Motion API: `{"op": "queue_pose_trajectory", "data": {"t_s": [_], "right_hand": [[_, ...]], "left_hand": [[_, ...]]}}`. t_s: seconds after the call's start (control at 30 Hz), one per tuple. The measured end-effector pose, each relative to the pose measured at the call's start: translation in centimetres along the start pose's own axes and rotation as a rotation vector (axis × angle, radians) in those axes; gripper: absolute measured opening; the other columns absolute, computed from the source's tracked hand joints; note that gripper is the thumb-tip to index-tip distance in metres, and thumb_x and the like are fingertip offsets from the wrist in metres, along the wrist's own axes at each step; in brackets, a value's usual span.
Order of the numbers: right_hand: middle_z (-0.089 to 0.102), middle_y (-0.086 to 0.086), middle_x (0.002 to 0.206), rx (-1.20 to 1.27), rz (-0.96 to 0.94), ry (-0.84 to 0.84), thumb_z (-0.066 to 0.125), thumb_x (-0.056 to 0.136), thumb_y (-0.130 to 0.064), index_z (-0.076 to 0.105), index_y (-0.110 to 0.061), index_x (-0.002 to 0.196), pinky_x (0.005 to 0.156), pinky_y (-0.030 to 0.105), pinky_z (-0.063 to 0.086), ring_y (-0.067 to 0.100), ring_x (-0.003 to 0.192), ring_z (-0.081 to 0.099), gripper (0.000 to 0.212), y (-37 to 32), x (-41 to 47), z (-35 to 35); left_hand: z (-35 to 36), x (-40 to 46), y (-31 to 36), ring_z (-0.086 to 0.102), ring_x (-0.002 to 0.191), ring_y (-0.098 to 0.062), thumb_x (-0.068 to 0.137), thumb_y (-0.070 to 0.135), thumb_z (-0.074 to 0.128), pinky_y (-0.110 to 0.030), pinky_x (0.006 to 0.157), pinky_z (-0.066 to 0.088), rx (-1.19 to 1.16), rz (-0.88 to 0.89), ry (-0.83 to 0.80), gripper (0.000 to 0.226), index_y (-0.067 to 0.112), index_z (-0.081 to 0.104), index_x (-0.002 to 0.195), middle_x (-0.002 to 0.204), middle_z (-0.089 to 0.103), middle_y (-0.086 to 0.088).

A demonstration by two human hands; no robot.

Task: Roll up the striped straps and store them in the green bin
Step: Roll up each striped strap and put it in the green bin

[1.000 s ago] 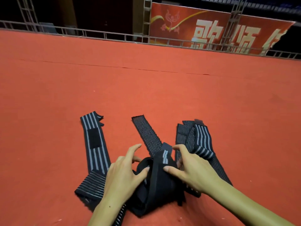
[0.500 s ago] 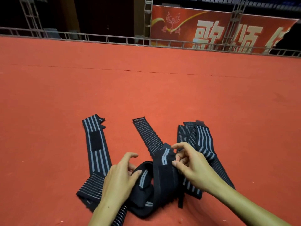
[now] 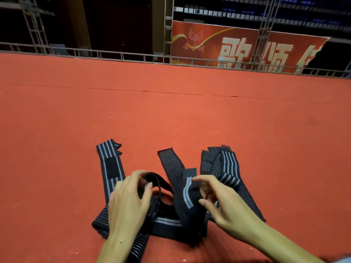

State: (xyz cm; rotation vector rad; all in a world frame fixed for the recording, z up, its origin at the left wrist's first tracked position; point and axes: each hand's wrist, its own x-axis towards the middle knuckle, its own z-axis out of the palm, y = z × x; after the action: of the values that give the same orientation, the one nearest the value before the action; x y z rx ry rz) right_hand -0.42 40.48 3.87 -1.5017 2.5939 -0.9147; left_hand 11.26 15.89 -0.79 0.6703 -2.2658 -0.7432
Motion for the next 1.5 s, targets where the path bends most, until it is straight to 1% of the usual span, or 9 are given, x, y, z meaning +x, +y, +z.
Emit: {"op": "queue_pose_trajectory", "data": {"t_s": [0.13,0.3,0.5,0.73,0.83,0.97,1.27,1.4,1.5], "right_hand": [[0.051,-0.037,0.112,-0.044,-0.035,-0.045,0.065,0.104,-0.023,0.038,-0.048,0.150,0.086,0.010,0.040,-0.009,0.099,0.055,0.058,-1.2,-1.3,0.6],[0.048,-0.039,0.112,-0.073,-0.064,-0.096,0.063,0.103,-0.027,0.032,-0.055,0.153,0.084,0.013,0.045,-0.010,0.096,0.052,0.065,-1.4,-2.8,1.1],[0.044,-0.046,0.117,-0.138,-0.055,-0.076,0.066,0.100,-0.030,0.034,-0.058,0.152,0.090,0.020,0.052,-0.016,0.102,0.050,0.067,-0.7,-3.8,1.3],[0.037,-0.048,0.115,-0.205,-0.053,-0.178,0.062,0.100,-0.025,0.028,-0.061,0.149,0.089,0.026,0.052,-0.015,0.104,0.043,0.070,-0.4,-4.0,1.7],[0.042,-0.032,0.123,-0.217,-0.062,-0.229,0.058,0.102,-0.022,0.021,-0.060,0.150,0.091,0.029,0.052,-0.004,0.113,0.046,0.071,-0.2,-4.0,1.6],[0.050,-0.019,0.138,-0.202,-0.059,-0.305,0.052,0.108,-0.018,0.023,-0.057,0.154,0.104,0.033,0.049,0.003,0.128,0.048,0.067,-0.2,-3.3,0.7],[0.047,-0.015,0.127,-0.290,-0.063,-0.390,0.046,0.108,-0.020,0.021,-0.054,0.156,0.095,0.036,0.050,0.011,0.119,0.046,0.065,0.7,-4.2,0.9],[0.050,-0.019,0.122,-0.228,-0.022,-0.368,0.051,0.106,-0.047,0.027,-0.055,0.154,0.094,0.026,0.044,0.000,0.115,0.045,0.055,0.4,-4.5,0.1],[0.051,-0.033,0.118,-0.203,0.131,-0.113,0.047,0.097,-0.079,0.038,-0.054,0.147,0.098,0.021,0.046,-0.011,0.114,0.049,0.057,1.4,-4.1,-1.3]], "left_hand": [[1.9,-0.1,1.9,0.060,0.110,-0.011,0.097,0.068,0.058,-0.044,0.095,0.046,0.021,0.039,-0.170,0.037,0.048,0.055,0.129,0.094,0.070,0.030],[4.2,0.5,3.0,0.065,0.118,-0.006,0.089,0.083,0.054,-0.044,0.097,0.043,-0.011,-0.003,-0.340,0.064,0.047,0.048,0.142,0.091,0.075,0.031],[6.1,1.7,3.1,0.053,0.130,-0.013,0.084,0.086,0.058,-0.041,0.097,0.038,0.133,0.063,-0.368,0.083,0.051,0.033,0.154,0.129,0.067,0.026],[9.3,3.2,3.0,0.050,0.129,-0.011,0.090,0.076,0.062,-0.038,0.095,0.032,0.192,0.134,-0.481,0.069,0.053,0.037,0.150,0.123,0.069,0.029],[10.3,3.5,3.7,0.049,0.130,-0.015,0.098,0.065,0.062,-0.042,0.105,0.032,0.209,0.214,-0.552,0.066,0.052,0.032,0.155,0.130,0.067,0.023],[11.6,3.4,3.8,0.047,0.124,-0.014,0.101,0.056,0.063,-0.042,0.109,0.031,0.185,0.280,-0.658,0.062,0.057,0.032,0.154,0.115,0.064,0.026],[12.2,3.2,3.5,0.047,0.104,-0.007,0.100,0.034,0.065,-0.035,0.101,0.031,0.150,0.303,-0.563,0.049,0.049,0.045,0.142,0.095,0.072,0.026],[12.0,3.0,3.4,0.048,0.097,-0.004,0.103,0.035,0.059,-0.033,0.103,0.034,0.119,0.327,-0.504,0.042,0.047,0.045,0.141,0.096,0.068,0.025],[10.5,2.9,3.1,0.046,0.097,-0.003,0.103,0.035,0.060,-0.032,0.104,0.035,0.065,0.354,-0.452,0.044,0.047,0.042,0.141,0.099,0.064,0.027]]}}
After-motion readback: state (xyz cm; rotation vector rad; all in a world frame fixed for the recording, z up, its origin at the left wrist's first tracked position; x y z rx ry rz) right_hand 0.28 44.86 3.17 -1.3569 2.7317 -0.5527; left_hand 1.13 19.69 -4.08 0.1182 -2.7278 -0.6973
